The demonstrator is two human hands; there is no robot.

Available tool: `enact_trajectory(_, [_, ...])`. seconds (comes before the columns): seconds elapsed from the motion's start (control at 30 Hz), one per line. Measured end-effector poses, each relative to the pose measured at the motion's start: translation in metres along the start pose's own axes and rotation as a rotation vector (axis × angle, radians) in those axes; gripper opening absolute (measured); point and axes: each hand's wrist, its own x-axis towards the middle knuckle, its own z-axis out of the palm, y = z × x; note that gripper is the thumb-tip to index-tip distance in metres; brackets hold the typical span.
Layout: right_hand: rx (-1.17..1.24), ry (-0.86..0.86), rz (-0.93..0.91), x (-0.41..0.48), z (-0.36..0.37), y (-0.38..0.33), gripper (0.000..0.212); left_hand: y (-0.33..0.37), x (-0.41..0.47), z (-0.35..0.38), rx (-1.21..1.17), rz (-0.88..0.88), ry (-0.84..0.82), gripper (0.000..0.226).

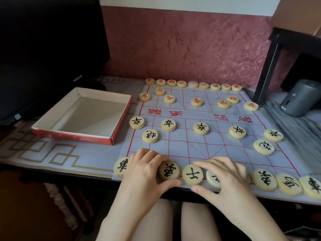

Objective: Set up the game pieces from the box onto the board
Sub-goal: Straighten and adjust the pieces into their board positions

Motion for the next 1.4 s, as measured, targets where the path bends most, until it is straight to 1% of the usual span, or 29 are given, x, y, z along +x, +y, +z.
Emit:
enact_trajectory(0.13, [0.001,0.015,-0.004,0.000,0.002,0.000,0.041,-0.001,-0.002,-0.001,-0.040,0.025,-0.060,0.056])
enact_trajectory(0.23, [-0.006,0.025,-0.005,0.000,0.003,-0.001,0.041,0.002,-0.007,-0.007,-0.104,0.046,-0.151,0.055])
enact_trajectory(0.3, [-0.008,0.030,-0.008,-0.001,0.004,0.000,0.041,0.004,-0.010,-0.010,-0.147,0.090,-0.186,0.056])
enact_trajectory(0.4, [0.010,0.037,-0.015,-0.001,0.005,0.002,0.042,0.007,-0.010,-0.010,-0.151,0.087,-0.137,0.056])
enact_trajectory(0.5, [0.008,0.040,-0.020,-0.002,0.006,0.002,0.043,0.007,-0.008,-0.007,-0.083,0.043,-0.014,0.061])
enact_trajectory(0.6, [0.003,0.052,-0.024,-0.002,0.006,0.003,0.043,0.005,-0.007,-0.004,-0.008,-0.010,0.044,0.066])
enact_trajectory(0.67, [0.005,0.055,-0.023,-0.002,0.007,0.003,0.043,0.004,-0.007,-0.002,0.011,-0.035,0.048,0.060])
enact_trajectory(0.77, [0.020,0.072,-0.017,-0.003,0.009,0.004,0.044,0.004,-0.007,0.000,-0.022,-0.016,0.043,0.048])
enact_trajectory(0.93, [-0.003,0.108,-0.023,-0.001,0.007,0.001,0.043,0.004,-0.012,-0.007,-0.084,0.032,-0.004,0.056])
enact_trajectory(1.03, [0.002,0.106,-0.009,-0.002,0.008,0.002,0.043,0.005,-0.012,-0.010,-0.109,0.038,-0.046,0.057])
enact_trajectory(1.2, [-0.008,0.103,-0.001,-0.001,0.008,0.002,0.048,0.002,-0.011,-0.005,-0.037,-0.004,0.000,0.066])
enact_trajectory(1.3, [0.000,0.118,-0.003,-0.001,0.008,0.001,0.044,0.000,-0.010,-0.001,-0.016,-0.008,0.026,0.060])
enact_trajectory(1.4, [0.003,0.095,0.002,-0.001,0.010,0.002,0.047,-0.003,-0.010,0.000,-0.014,0.006,0.028,0.054])
